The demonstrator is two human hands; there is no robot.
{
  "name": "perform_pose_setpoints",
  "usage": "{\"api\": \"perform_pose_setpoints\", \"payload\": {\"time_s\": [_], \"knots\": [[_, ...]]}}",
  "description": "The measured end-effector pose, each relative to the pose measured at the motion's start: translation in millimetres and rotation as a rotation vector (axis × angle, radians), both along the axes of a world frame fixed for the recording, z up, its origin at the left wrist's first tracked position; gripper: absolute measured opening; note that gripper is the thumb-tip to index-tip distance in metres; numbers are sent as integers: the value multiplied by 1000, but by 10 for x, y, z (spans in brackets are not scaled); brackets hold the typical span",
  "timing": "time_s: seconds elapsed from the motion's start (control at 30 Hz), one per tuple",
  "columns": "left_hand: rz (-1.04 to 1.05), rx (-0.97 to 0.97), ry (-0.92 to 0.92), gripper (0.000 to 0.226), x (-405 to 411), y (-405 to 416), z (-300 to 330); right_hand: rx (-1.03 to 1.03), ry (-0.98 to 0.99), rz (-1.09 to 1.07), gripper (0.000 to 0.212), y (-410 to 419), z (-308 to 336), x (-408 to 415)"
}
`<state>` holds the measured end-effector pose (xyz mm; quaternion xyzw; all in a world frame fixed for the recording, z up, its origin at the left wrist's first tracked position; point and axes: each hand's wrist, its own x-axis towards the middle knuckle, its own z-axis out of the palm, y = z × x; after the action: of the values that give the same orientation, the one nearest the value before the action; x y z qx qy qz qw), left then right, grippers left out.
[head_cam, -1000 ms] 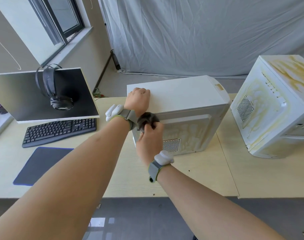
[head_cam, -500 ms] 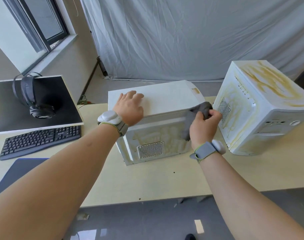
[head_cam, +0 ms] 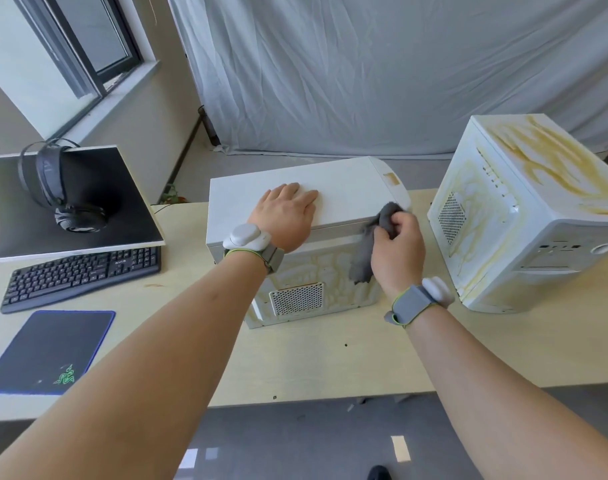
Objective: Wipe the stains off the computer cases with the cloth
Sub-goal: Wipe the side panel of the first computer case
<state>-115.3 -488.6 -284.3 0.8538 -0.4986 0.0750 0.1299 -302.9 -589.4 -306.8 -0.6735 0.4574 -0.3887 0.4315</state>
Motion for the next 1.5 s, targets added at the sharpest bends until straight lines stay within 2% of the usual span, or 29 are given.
{"api": "perform_pose_setpoints", "payload": {"time_s": [0.07,0.23,0.3,0.4,0.47,0.57,0.63,0.77,0.8,0.87,1.03,1.1,1.17,1.23,1.33,1.43,1.5], "knots": [[4,3,-7,41,-1,6,-4,-51,-38,-40,16,-70,13,15],[10,16,3,43,-15,7,17,83,98,-102,15,-147,-245,-36],[13,13,-1,43,-13,16,16,73,30,-91,12,-126,-255,-66],[14,22,-1,43,-11,20,24,-62,-125,-92,10,-101,-141,-22],[7,28,-1,44,-16,14,26,-58,-59,-91,7,-128,-163,0],[14,29,2,44,-13,9,24,52,99,-56,10,-208,-271,-74],[22,32,3,44,-7,18,11,41,121,-46,5,-217,-290,-167],[30,28,1,44,-20,12,23,-111,-101,-156,13,-228,-113,-239],[33,29,7,44,-24,12,22,-145,-106,-145,11,-248,-80,-230],[34,33,9,44,-23,11,24,-173,-16,-112,2,-312,-79,-180],[37,45,20,45,-29,1,38,-5,295,-31,10,-455,-306,-238],[39,45,18,45,-45,11,37,-25,230,-64,12,-436,-298,-286],[39,43,13,45,-42,15,48,-141,41,-97,12,-397,-188,-279],[40,45,14,45,-39,23,48,-239,-40,-81,6,-393,-110,-218],[40,41,15,45,-56,15,60,-223,122,-59,5,-485,-202,-164],[42,37,11,45,-58,6,70,-44,378,9,12,-545,-339,-227],[41,38,8,45,-54,14,69,-19,309,-13,8,-511,-353,-254]]}}
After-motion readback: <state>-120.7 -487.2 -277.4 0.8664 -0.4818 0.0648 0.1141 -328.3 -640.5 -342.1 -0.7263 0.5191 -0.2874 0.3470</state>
